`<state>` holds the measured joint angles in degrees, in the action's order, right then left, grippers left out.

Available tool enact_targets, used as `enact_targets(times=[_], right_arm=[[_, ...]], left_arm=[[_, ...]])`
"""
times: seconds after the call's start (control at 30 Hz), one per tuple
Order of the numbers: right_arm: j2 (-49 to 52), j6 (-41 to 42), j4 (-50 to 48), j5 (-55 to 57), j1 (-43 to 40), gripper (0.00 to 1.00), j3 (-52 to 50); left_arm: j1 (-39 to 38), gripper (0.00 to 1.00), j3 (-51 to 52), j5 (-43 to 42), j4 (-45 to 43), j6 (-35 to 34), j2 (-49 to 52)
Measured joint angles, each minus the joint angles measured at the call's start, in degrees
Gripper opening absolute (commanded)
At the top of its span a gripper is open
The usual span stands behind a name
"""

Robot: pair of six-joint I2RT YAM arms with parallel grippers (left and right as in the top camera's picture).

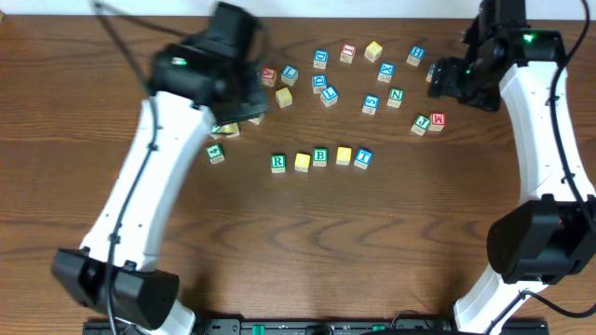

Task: Spell out ROBOT
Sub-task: 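Lower both grippers to the two ends of the letter row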

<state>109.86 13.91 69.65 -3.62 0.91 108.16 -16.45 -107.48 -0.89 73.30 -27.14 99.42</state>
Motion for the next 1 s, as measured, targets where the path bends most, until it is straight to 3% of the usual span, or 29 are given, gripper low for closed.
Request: enact_targets(times=[0.27,0.47,0.77,1.0], right_arm=[[0.0,0.5,-4.1,-1.3,5.8,0.24,-9.4],[0.0,1.6,-9.1,-3.1,7.3,0.06,-16.8],[0.0,3.3,-13.1,-5.1,11.1,0.01,-23.7],[0.0,5.0,-14.6,-5.4,11.6,0.01,-27.4]], left_arm=[[10.9,0.08,3.0,2.1,6.7,0.4,0.0],[12.4,0.08,14.5,2.1,0.0,0.6,-1.9],[11.0,0.07,33.7,-8.0,-19.0,0.6,-5.3],[5.0,0.07,35.8,-10.9,-23.9,0.6,0.2]])
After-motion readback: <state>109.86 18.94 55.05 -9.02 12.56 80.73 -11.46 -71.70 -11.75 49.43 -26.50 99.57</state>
